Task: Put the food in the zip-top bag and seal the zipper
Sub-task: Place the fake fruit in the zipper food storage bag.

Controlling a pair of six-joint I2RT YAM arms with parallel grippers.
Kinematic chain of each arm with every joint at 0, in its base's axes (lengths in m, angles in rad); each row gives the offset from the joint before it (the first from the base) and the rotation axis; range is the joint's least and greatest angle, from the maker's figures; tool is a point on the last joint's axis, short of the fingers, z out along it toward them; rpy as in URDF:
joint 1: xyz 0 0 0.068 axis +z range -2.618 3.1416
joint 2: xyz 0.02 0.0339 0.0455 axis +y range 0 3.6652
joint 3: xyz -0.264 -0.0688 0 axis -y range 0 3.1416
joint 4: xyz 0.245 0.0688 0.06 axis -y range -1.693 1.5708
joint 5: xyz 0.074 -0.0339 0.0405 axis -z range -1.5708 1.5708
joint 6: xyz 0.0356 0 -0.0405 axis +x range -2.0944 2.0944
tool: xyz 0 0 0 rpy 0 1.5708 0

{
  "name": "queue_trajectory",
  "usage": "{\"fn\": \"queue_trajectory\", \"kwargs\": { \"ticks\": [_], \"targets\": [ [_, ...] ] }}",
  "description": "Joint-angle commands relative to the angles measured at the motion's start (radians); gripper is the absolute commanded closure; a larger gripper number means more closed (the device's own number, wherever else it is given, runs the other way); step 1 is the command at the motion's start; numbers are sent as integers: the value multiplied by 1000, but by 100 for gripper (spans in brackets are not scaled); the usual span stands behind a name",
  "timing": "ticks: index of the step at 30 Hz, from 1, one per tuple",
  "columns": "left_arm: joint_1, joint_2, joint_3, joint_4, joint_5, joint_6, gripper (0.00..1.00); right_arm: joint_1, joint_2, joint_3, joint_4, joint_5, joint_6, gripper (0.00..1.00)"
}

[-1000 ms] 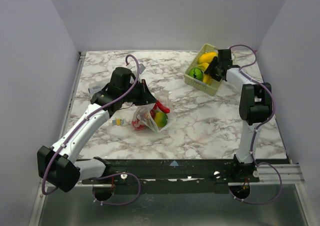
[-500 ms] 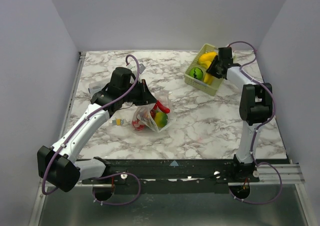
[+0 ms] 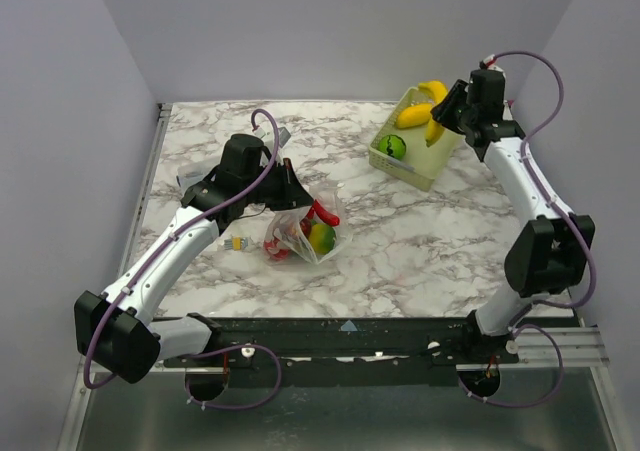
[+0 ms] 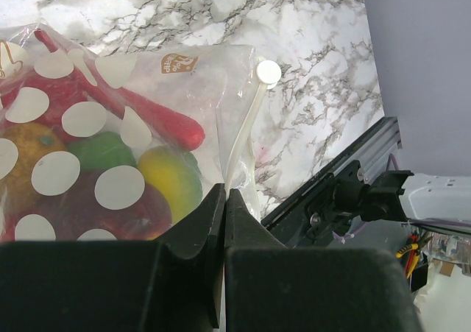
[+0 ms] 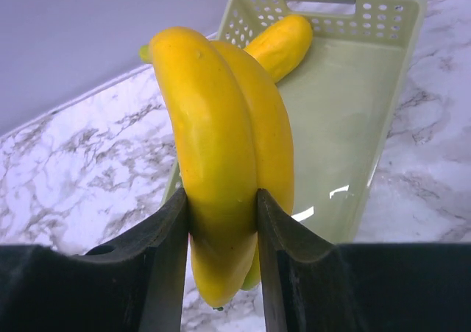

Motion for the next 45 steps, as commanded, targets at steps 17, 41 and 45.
{"fn": "queue_trajectory", "kwargs": {
  "ticks": [17, 41, 45],
  "targets": [
    [14, -5, -1, 15, 0, 7, 100, 406, -713, -458, -310, -251, 131, 100],
    [16, -4, 6, 5, -20, 16, 100, 789, -525, -272, -568, -23, 291, 100],
    [16, -10, 4, 10, -9, 13, 100, 843, -409, -211, -604, 54, 341, 100]
  ]
}}
